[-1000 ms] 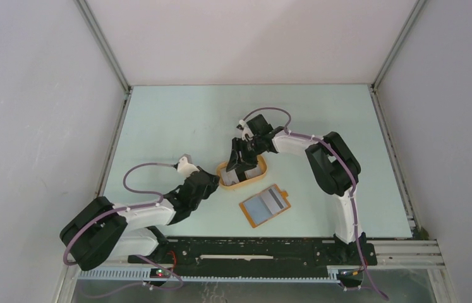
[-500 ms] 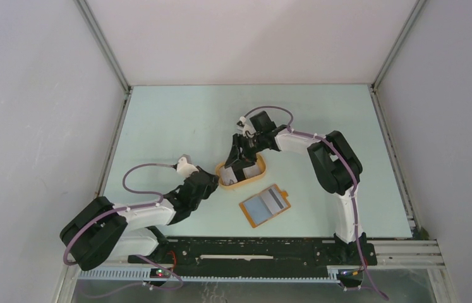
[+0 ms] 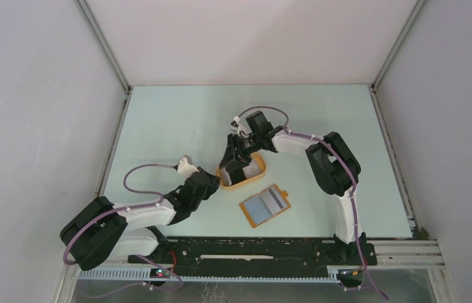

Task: Put the credit cards into the card holder
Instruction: Pick up the credit card from the storage box.

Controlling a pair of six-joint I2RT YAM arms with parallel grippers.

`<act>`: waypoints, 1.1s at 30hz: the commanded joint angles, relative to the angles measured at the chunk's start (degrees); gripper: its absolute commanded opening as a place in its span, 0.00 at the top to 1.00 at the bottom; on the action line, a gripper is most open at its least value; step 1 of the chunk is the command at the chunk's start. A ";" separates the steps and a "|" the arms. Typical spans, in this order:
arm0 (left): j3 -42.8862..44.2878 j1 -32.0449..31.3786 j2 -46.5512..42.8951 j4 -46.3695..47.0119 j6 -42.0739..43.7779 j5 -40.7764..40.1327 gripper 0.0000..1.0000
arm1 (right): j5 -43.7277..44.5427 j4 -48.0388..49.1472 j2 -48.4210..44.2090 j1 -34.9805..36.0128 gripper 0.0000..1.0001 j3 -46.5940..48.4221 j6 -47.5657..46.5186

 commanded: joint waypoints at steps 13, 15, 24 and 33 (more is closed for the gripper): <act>1.18 -0.53 -1.95 1.42 -0.81 -0.31 0.78 | 4.06 -6.21 2.41 2.33 0.57 2.45 -2.43; 1.15 -0.59 -2.21 1.14 -0.78 -0.48 0.78 | 3.57 -5.68 2.64 2.33 0.58 2.23 -1.82; 0.71 -0.10 -4.03 -0.54 -0.56 -1.29 0.78 | -1.88 -1.14 3.58 1.72 0.58 0.26 2.37; -0.13 0.07 -4.37 -1.14 -0.80 -1.20 0.78 | -4.32 2.16 4.38 1.29 0.62 -1.53 5.50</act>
